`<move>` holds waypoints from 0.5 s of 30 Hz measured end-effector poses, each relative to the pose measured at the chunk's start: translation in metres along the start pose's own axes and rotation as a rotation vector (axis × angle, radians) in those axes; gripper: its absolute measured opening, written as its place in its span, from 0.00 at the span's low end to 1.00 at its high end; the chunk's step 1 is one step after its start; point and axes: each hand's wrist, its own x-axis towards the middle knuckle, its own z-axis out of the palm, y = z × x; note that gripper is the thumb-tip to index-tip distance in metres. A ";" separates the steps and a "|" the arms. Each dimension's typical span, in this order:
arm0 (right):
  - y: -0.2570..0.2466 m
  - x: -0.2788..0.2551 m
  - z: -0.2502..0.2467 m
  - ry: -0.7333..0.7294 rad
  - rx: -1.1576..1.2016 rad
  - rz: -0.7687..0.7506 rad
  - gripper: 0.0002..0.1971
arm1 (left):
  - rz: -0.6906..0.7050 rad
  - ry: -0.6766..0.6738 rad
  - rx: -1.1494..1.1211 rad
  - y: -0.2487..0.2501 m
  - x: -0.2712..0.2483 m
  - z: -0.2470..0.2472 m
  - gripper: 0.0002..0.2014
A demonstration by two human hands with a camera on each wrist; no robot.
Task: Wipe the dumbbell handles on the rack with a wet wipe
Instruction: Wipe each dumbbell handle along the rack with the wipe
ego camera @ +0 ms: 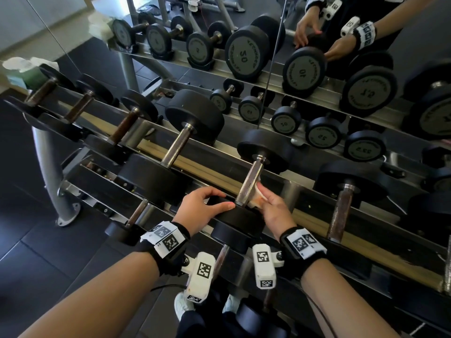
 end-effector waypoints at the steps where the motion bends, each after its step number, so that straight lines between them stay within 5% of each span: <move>1: 0.000 0.002 0.003 -0.018 -0.039 0.019 0.23 | 0.000 0.001 -0.002 0.000 0.000 0.000 0.16; 8: 0.002 -0.012 -0.011 -0.139 -0.005 0.029 0.22 | 0.010 0.013 -0.008 -0.002 -0.001 0.001 0.17; 15: -0.008 0.001 0.001 0.019 -0.154 0.026 0.21 | 0.007 0.016 0.000 0.003 -0.003 -0.002 0.21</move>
